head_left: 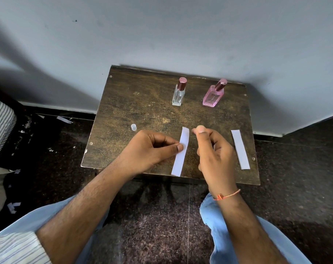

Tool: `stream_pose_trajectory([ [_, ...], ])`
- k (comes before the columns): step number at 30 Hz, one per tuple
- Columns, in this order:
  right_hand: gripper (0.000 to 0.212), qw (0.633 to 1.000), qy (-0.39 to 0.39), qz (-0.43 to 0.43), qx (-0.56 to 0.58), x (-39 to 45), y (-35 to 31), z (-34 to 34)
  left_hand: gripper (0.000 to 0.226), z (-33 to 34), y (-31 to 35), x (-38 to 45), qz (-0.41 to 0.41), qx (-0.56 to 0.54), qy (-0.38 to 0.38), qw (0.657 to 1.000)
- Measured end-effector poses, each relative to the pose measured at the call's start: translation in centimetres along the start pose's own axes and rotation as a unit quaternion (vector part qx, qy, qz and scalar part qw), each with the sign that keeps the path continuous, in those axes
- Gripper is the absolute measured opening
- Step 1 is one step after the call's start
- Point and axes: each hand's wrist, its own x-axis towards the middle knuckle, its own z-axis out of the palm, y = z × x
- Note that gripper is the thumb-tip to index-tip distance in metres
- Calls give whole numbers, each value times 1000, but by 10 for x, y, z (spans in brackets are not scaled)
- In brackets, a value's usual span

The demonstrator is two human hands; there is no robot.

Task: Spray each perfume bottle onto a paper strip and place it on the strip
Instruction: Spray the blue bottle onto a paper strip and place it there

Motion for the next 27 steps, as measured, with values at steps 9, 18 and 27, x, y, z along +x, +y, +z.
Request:
stream_pose_trajectory([
  [9, 10, 986, -152, 55, 37, 1, 5, 0, 11, -11, -3, 3, 24, -63, 115, 991],
  [18, 7, 989, -146, 23, -2, 5, 11, 19, 11, -34, 1, -6, 47, 74, 157, 984],
  [27, 12, 991, -128, 9, -50, 11, 8, 43, 48, -72, -14, -9, 49, 342, 231, 910],
])
